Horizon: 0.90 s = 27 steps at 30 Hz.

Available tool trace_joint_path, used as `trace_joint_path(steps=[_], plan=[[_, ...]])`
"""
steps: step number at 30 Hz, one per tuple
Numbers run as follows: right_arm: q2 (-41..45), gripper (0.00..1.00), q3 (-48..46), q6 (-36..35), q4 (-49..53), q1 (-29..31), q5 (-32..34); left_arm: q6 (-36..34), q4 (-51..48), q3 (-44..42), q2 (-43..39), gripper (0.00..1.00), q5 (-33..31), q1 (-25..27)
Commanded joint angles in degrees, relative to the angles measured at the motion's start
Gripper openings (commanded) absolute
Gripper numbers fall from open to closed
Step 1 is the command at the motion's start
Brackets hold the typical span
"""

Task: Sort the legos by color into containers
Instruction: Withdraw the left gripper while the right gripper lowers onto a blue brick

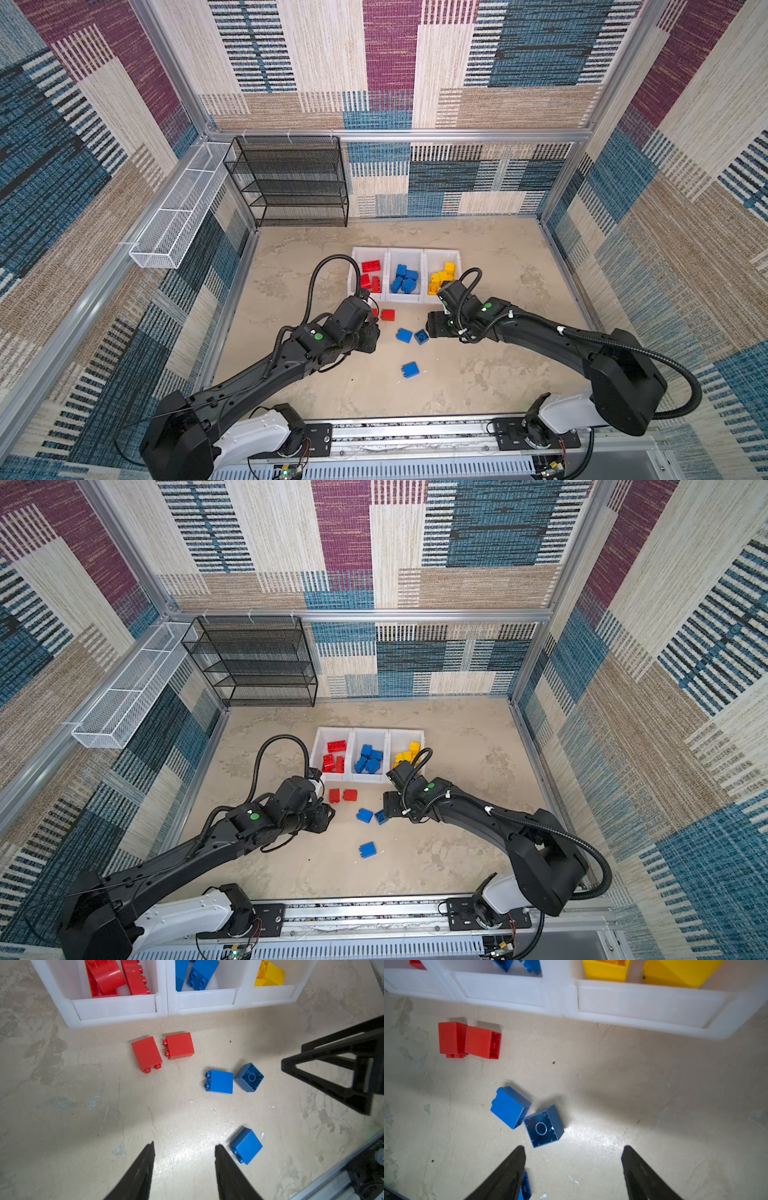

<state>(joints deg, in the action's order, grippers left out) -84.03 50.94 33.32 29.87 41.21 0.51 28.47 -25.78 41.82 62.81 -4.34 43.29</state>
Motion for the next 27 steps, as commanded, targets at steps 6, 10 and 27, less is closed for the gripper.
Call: trace_joint_path(steps=[6, 10, 27], plan=[[-7.0, 0.73, 3.8, -1.4, -1.7, 3.5, 0.9, 3.6, 0.0, -2.0, -2.1, 0.51, 0.1, 0.0], [-9.5, 0.73, 5.3, -2.4, -0.8, 5.0, 1.8, 4.1, 0.5, -2.7, -2.6, 0.51, 0.2, 0.0], [-15.5, 0.47, 8.3, -2.9, 1.5, 6.2, 3.8, 5.0, 0.9, -3.9, -5.0, 0.51, 0.9, 0.0]])
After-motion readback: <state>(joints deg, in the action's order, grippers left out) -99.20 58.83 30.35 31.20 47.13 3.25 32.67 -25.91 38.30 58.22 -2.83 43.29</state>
